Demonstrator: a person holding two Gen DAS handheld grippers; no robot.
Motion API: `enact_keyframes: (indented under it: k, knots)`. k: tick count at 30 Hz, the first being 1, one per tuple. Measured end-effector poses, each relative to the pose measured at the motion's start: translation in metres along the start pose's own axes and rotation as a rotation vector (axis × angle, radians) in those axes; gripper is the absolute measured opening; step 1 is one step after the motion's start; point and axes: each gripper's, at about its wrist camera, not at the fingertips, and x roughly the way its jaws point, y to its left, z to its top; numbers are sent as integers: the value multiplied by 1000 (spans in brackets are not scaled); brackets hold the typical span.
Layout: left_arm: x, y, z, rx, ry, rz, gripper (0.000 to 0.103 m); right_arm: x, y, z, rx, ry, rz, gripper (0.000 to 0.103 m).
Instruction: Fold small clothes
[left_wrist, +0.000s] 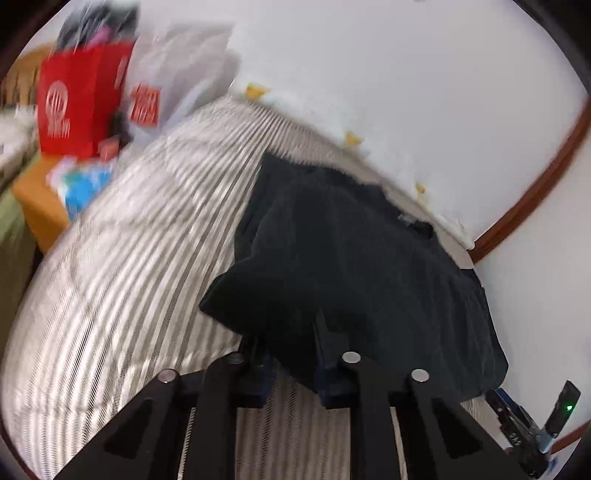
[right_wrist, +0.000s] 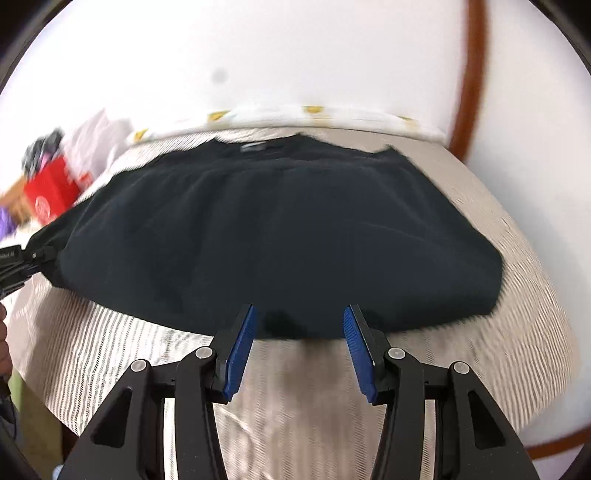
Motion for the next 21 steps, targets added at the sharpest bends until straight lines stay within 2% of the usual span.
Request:
enact_keyframes:
  k: [3,5,7,12,16,19,21]
  knots:
    - [-18,-32,13,72,-59,-20,13,-13,-27,-2,48,-13,-21,49]
    - [-26,-58,22,113,-81,-59,12,-21,-40,-3,59,-25,-38,49]
    - [-29,-79,27,150,-86,-74,12,-31,-52,-3,72,-44,-58,49]
    - [-22,-146,27,291,-62,-172,11,-48,-79,-9,119,-69,-84,49]
    - [-4,-190,11,384,11,-247,11,-51,-95,-10,137,-66,-116,49]
    - [22,-219,-9,431,111,-301,10,-50,-107,-10,157,-63,-129,49]
    - [41,-230,-22,451,170,-305,11,-50,-112,-10,166,-64,-128,49]
